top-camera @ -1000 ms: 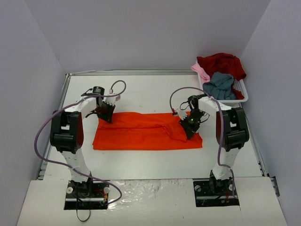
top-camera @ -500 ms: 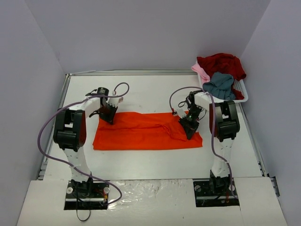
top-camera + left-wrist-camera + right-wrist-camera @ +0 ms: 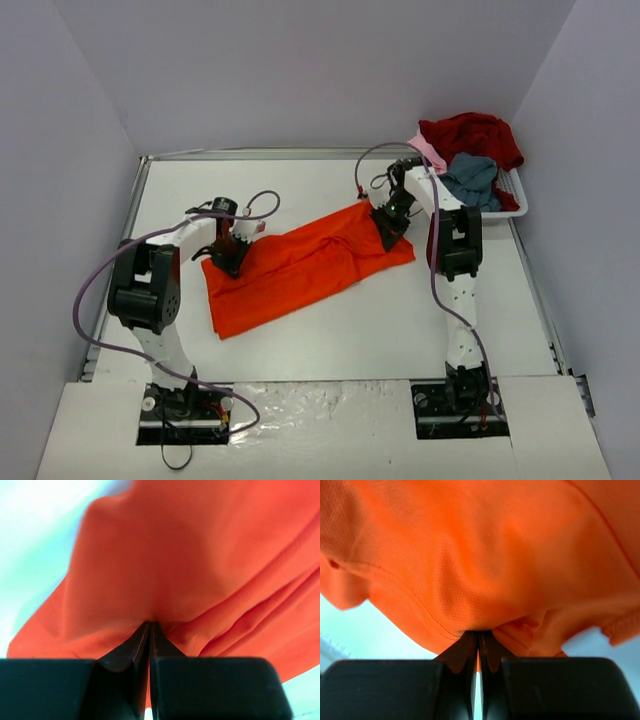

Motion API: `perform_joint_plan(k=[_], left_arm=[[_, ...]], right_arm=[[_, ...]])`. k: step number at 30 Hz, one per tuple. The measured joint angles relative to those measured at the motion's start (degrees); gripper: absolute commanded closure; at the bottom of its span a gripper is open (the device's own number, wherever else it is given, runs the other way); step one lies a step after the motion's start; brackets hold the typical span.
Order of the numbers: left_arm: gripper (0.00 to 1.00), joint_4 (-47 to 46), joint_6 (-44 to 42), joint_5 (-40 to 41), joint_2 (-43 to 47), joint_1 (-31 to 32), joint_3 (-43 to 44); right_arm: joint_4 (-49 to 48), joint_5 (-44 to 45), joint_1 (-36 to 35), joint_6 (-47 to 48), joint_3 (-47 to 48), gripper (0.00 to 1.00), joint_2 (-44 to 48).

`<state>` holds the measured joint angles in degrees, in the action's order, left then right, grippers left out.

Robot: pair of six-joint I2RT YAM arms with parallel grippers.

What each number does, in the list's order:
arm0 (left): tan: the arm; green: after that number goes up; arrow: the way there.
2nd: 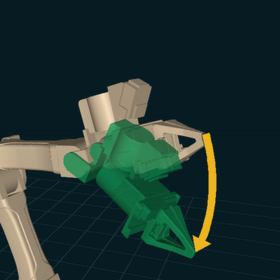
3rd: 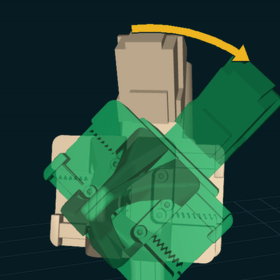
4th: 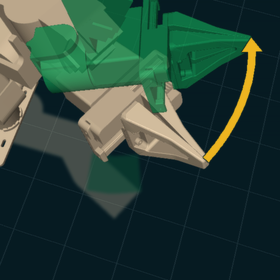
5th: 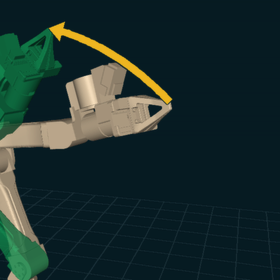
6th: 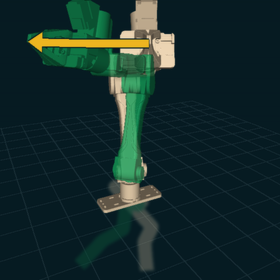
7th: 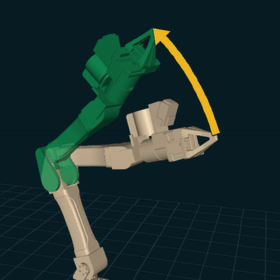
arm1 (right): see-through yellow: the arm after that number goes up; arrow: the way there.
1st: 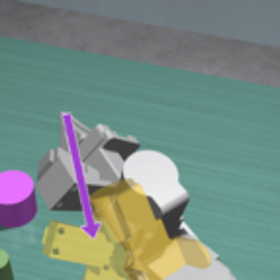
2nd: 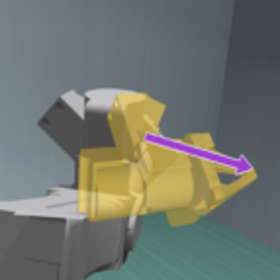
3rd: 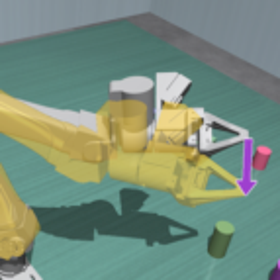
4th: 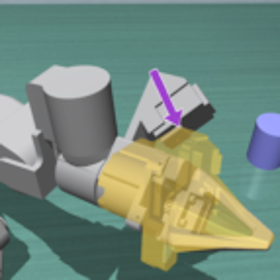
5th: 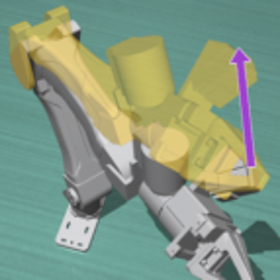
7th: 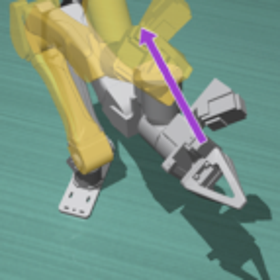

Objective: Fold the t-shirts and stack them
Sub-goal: Rotate the tshirt 90 degrees

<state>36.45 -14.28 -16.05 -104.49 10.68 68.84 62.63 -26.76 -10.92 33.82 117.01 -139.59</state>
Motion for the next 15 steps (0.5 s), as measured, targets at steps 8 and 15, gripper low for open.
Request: perform_joint_plan(k=[8,15], left_arm=[[0.98,5.38,-0.28,1.51,0.33,4.46,-0.17],[0.98,7.85,-1.99,-3.5,2.49,7.41,-0.61]], right_arm=[[-1.07,0.9,-1.22,-1.27,23.54,1.0,-11.15],[-10.86,3.5,-4.15,-1.11,29.05,0.95,-13.88]])
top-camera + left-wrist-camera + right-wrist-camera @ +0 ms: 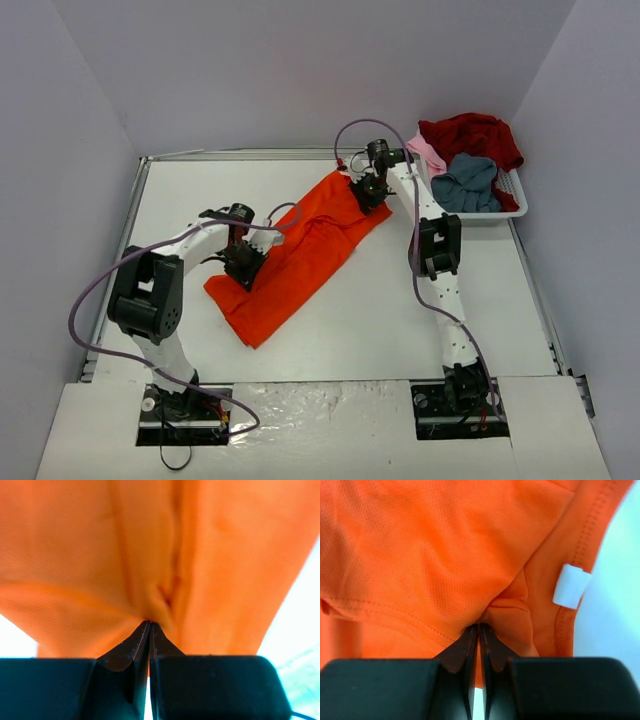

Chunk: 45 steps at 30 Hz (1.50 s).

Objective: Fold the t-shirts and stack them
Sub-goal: Rotate the tshirt 90 degrees

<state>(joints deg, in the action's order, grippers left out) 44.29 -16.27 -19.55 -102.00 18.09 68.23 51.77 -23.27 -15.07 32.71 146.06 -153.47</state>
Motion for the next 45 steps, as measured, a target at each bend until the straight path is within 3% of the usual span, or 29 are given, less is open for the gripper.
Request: perform_joint_plan(k=[9,18,23,28,40,45], left_arm=[[0.98,4.7,-2.86,-8.33,2.45,-0.04,0.35],[0.98,7.98,-3.21,-10.45,9.11,-0.48,3.96],[0.97,6.99,-2.21,-8.5,17.92,-2.97,12.74],[0.98,5.92,-0.85,-4.39,24.74,-7.45,16.2],[0.97,5.03,-0.57,2.71,31.12,-17.31,8.85],[0.98,3.78,-0.17,3.19,34.6,-19.91,8.72]], right_arm=[[-17.09,4.87,-4.42,0.5,0.87,0.92,-2.03],[-24.61,7.69,-6.99,0.52,0.87,0.89,-3.17],[-28.09,7.89,-7.54,0.57,1.88,0.93,-4.5],[-32.76,8.55,-8.28,1.42,2.75,0.96,-6.12],[-45.22,17.73,-12.07,3.52,2.23,1.0,-7.58],[-46.99,23.19,-13.07,3.76,-2.75,1.0,-3.52]])
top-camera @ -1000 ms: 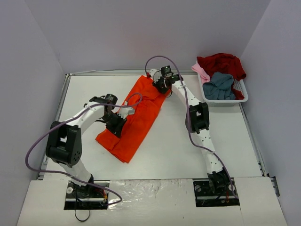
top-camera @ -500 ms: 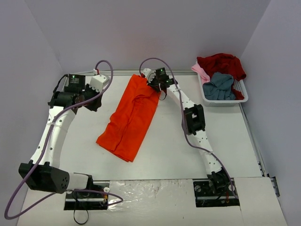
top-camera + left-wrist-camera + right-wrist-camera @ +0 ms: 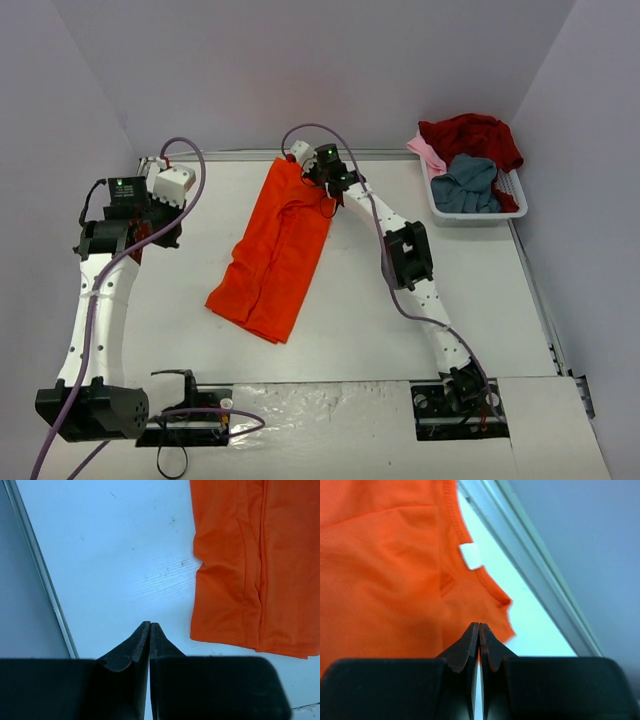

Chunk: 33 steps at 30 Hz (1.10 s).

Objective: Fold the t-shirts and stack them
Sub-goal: Rotate the tshirt 90 degrees

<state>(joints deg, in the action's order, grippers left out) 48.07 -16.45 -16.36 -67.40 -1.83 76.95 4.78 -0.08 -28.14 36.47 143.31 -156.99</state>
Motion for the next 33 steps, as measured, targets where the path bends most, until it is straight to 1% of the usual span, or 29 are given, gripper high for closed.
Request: perform_joint_plan(k=[3,5,8,10,14,17,21,24,26,30,33], left_arm=[[0.98,-0.55,0.09,0.52,1.55,-0.46,0.0],[0.98,-1.03,0.37,1.27,2.25,-0.46,-0.07],[0.98,-2.58,1.14,2.6,3.96,-0.46,-2.45],[0.98,-2.91,1.97,3.85,4.85,-0.76,-4.35],[0.98,-3.43,3.5,5.57,5.14,-2.6,-6.05],[0.98,-3.87,4.94,5.75,5.22,-4.94,-6.21],[0.98,-4.55,6.27,5.95,5.62,-7.06,-6.25],[0.98,-4.55,6.69,6.01,6.43,-7.61,-6.49],[0.98,-5.35,6.73,5.92,7.63,-8.04,-7.52],[0.98,-5.55,7.08,5.11,11.72,-9.86,-11.13],[0.98,-5.42,7.17,4.76,13.94,-10.95,-12.11]], right_arm=[[-0.35,2.67,-0.61,1.16,-4.79,1.0,5.97],[-0.76,4.02,-1.25,1.51,-10.01,1.0,12.57],[-0.17,3.78,-2.73,0.83,-16.9,1.0,22.95],[1.14,1.38,-3.76,-0.87,-21.55,1.0,30.45],[5.44,-6.19,-5.49,-4.9,-29.05,1.0,43.01],[9.9,-12.09,-6.21,-6.75,-34.1,1.0,49.03],[15.91,-17.55,-7.39,-7.58,-40.13,1.0,50.34],[21.55,-19.74,-9.09,-7.58,-44.98,1.0,47.93],[23.52,-20.41,-10.45,-7.54,-46.86,1.0,46.53],[26.21,-21.18,-13.75,-7.48,-48.06,1.0,44.65],[26.71,-21.35,-16.37,-7.3,-47.5,1.0,42.77]])
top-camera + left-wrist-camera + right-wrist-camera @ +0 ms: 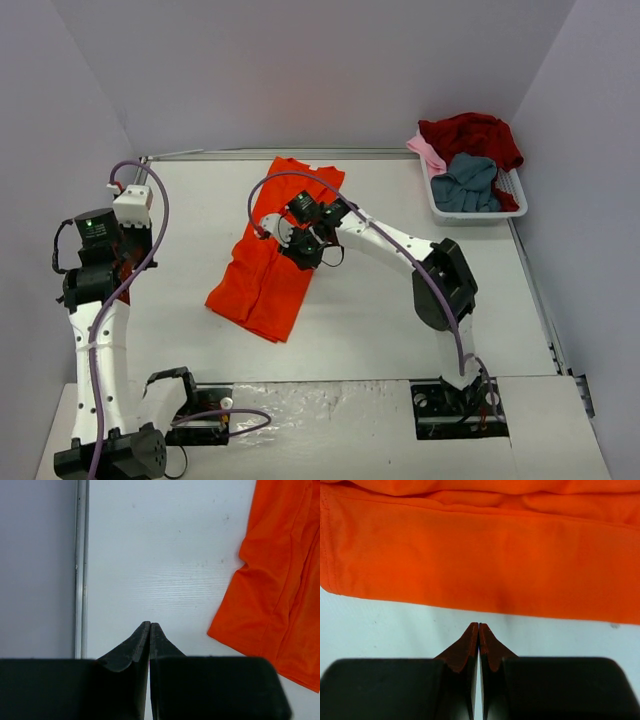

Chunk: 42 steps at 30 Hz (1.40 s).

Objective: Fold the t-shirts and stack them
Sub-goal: Rotate the tshirt 90 degrees

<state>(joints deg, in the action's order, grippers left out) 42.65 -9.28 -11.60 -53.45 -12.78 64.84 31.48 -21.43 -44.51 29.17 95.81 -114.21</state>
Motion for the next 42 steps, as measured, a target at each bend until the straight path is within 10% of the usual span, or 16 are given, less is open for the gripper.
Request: perform_joint_plan(k=[23,42], left_arm=[[0.98,-0.24,0.98,-5.22,2.34,-2.73,-0.81],[0.98,0.48,1.01,-9.2,-0.15,-2.73,-0.76]], right_arm=[[1.49,0.63,-3.45,1.92,7.19,1.0,-15.41],[0.55,-0.7,11.19,2.6,11.3,1.0,-18.29]])
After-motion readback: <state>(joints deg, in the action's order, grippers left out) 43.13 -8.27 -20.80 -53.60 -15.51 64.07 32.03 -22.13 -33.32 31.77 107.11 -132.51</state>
